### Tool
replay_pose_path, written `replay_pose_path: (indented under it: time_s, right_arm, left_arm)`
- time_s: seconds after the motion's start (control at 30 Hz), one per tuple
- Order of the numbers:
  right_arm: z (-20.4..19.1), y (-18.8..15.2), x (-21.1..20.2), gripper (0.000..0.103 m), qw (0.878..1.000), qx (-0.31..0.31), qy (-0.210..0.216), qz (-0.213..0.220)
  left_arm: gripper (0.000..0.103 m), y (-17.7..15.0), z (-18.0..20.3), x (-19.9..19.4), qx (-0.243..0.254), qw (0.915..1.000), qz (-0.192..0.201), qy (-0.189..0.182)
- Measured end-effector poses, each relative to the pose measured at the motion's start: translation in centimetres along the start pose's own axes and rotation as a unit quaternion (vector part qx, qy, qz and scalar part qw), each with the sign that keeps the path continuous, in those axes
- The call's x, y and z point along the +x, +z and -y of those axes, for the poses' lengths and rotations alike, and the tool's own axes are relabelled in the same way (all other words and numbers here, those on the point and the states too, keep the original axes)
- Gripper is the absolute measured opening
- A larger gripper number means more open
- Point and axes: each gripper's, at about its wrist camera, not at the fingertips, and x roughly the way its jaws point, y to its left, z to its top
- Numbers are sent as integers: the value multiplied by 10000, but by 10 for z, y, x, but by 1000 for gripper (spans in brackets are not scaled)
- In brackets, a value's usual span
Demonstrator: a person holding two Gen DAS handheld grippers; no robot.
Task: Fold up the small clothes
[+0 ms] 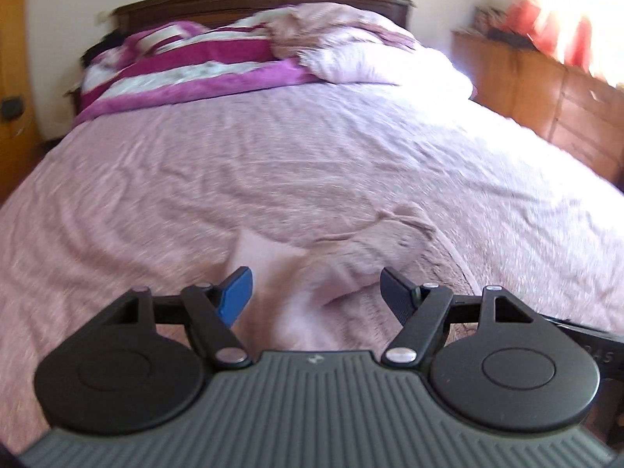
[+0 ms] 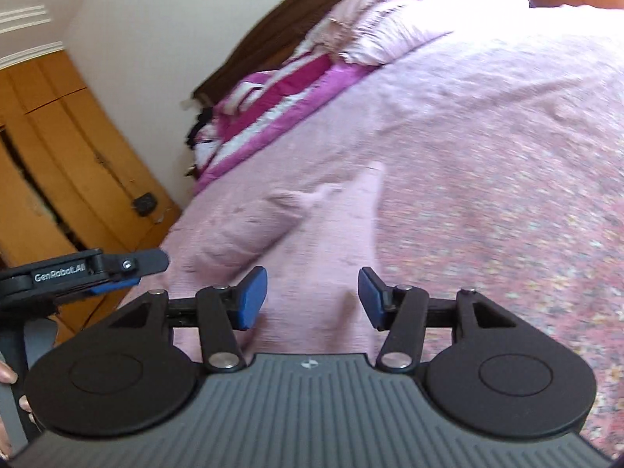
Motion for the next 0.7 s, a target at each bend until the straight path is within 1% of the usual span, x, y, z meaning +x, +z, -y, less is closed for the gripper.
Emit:
replay_pose_path:
  time_s: [0.07,0.1,0.17,0.2,0.23,0.27,0.3,0.37,0.4,0.47,0.53,0.6,0.67,0.7]
  right_arm:
    - [9,-1,4,62,10000,61,3,-59]
    - [12,-1,7,65,9999,87,25,-65]
    - [15,-1,13,67,9999,88,60,-56]
    - [16,-1,15,68,9999,66,90,-59]
    - [16,0,19,68,9999,52,119,-61]
    - [16,1,22,69,9999,41,148,-75]
    - [15,1,23,69,9998,26,189,-90]
    - [12,4,30,69,9995,-44,298,-123]
    - [10,5,34,69,9992,-90,350,-146]
    - [4,5,38,69,9989,-201,383,-159]
    - [-5,5,39,69,9980,-318,522,-151]
    - [-14,4,39,69,9967,-442,663,-175]
    - [-24,1,40,70,9956,-599,693,-212]
    - [-28,0,40,71,9952,-666,686,-220]
  left_arm:
    - [74,-1,11,19,300,9995,-95,-11]
    - [74,-3,16,29,436,9989,-170,-6]
    - [72,-6,20,45,589,9978,-282,87]
    - [70,-8,20,52,615,9976,-297,111]
    - [63,-8,17,56,601,9977,-283,100]
    - [38,-9,14,58,519,9982,-276,76]
    - [15,-8,8,59,373,9989,-282,67]
    - [15,-5,-9,53,-124,9997,-205,74]
    - [14,-4,-20,48,-395,9991,-154,94]
    - [14,-2,-43,43,-775,9968,-100,172]
    - [14,-5,-60,44,-940,9951,-176,252]
    - [14,-12,-75,52,-1133,9924,-331,344]
    - [17,-19,-88,61,-1452,9878,-512,228]
    - [19,-22,-92,63,-1616,9853,-529,160]
